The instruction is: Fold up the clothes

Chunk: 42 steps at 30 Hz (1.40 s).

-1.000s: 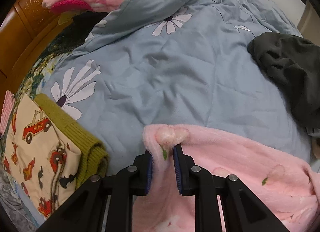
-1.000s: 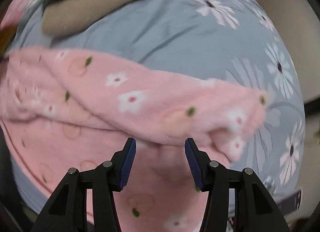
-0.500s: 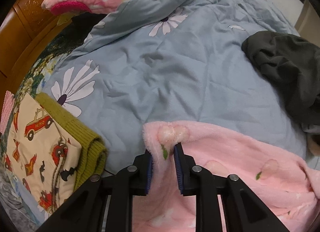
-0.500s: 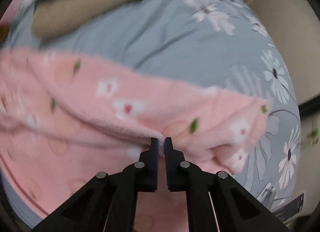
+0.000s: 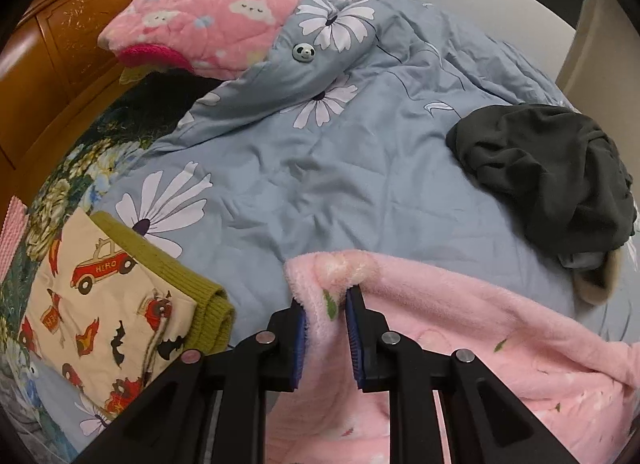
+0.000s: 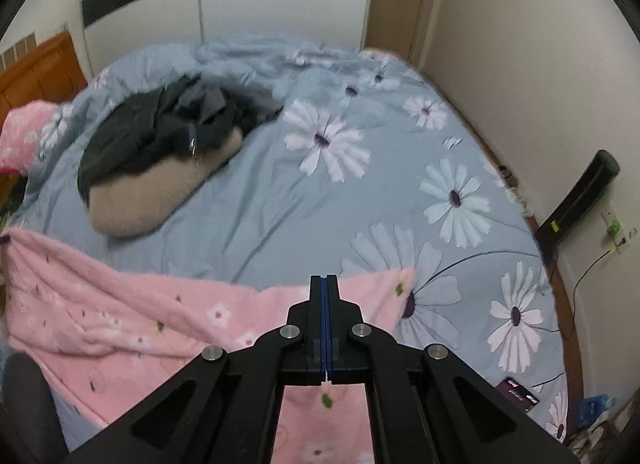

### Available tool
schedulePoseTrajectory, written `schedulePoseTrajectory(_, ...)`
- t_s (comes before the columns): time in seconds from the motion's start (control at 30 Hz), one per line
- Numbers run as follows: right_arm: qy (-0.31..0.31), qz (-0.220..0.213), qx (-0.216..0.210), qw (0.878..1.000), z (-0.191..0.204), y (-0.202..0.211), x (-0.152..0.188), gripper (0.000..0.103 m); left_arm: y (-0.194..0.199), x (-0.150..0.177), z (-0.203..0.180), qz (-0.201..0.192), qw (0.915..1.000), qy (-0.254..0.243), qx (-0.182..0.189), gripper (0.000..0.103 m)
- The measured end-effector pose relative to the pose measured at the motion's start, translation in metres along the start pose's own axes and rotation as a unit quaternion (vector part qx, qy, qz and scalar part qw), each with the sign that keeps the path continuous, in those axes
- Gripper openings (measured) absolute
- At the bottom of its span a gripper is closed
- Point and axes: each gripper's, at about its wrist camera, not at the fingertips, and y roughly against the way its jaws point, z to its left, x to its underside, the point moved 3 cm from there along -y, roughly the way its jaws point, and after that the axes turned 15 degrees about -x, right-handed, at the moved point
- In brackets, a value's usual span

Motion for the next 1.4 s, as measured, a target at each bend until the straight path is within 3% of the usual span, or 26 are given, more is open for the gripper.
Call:
schedulePoseTrajectory(0.17,0.016,0.071,-0.013,0.997,0.006,-0.053,0.040,0.004,-0.009,0.006,-0.012,0.012,0.9999,-0.009,0.002,0.020)
schedulePoseTrajectory(0.23,0.017,0.092,-0.031,0.995,0.009,-0.066,0.057,0.036,-0.012,0.009,-0.015,0.015,0.9997,-0.017,-0.002,0.020)
schedulePoseTrajectory(0.27,0.016,0.105,-0.041,0.993,0.011,-0.073,0.065,0.060,-0.014,0.010,-0.015,0.018,0.9997,-0.016,-0.003,0.020)
schedulePoseTrajectory(0.3,0.014,0.120,-0.053,0.991,0.012,-0.080,0.071,0.061,-0.016,0.011,-0.014,0.021,0.9997,-0.013,-0.003,0.020)
schedulePoseTrajectory(0.47,0.058,0.148,-0.042,0.986,0.028,-0.110,0.086,0.061,-0.025,0.017,-0.012,0.038,0.9993,0.000,-0.004,0.020)
schedulePoseTrajectory(0.57,0.096,0.159,-0.004,0.983,0.034,-0.125,0.090,0.058,-0.028,0.020,-0.014,0.044,0.9990,-0.004,-0.007,0.020)
schedulePoseTrajectory(0.6,0.103,0.165,0.010,0.981,0.033,-0.128,0.092,0.038,-0.030,0.021,-0.014,0.046,0.9989,-0.005,-0.008,0.020)
schedulePoseTrajectory(0.67,0.104,0.174,0.030,0.979,0.030,-0.132,0.093,0.010,-0.031,0.022,-0.014,0.047,0.9988,-0.005,-0.008,0.020)
schedulePoseTrajectory(0.7,0.094,0.168,0.029,0.981,0.028,-0.128,0.092,0.008,-0.031,0.023,-0.015,0.047,0.9989,-0.005,-0.005,0.020)
schedulePoseTrajectory(0.87,0.058,0.092,0.012,0.994,0.028,-0.071,0.063,0.005,-0.021,0.019,-0.016,0.022,0.9996,-0.016,-0.008,0.015)
schedulePoseTrajectory(1.0,0.094,0.029,0.037,0.994,0.039,-0.026,0.003,0.005,-0.010,0.003,-0.013,-0.010,0.9997,-0.018,-0.014,0.014)
schedulePoseTrajectory(1.07,0.096,0.038,0.056,0.993,0.034,-0.051,-0.031,0.005,-0.015,-0.006,-0.011,-0.010,0.9997,-0.012,-0.019,0.014)
schedulePoseTrajectory(1.2,0.067,0.105,0.087,0.988,0.009,-0.143,-0.074,0.006,-0.038,-0.011,-0.014,0.009,0.9996,0.006,-0.028,0.014)
schedulePoseTrajectory(1.33,0.030,0.134,0.095,0.986,-0.006,-0.202,-0.088,0.008,-0.061,-0.009,-0.019,0.033,0.9984,0.006,-0.046,0.014)
schedulePoseTrajectory(1.4,0.018,0.130,0.083,0.988,-0.009,-0.209,-0.092,0.018,-0.071,-0.009,-0.021,0.045,0.9977,0.006,-0.049,0.014)
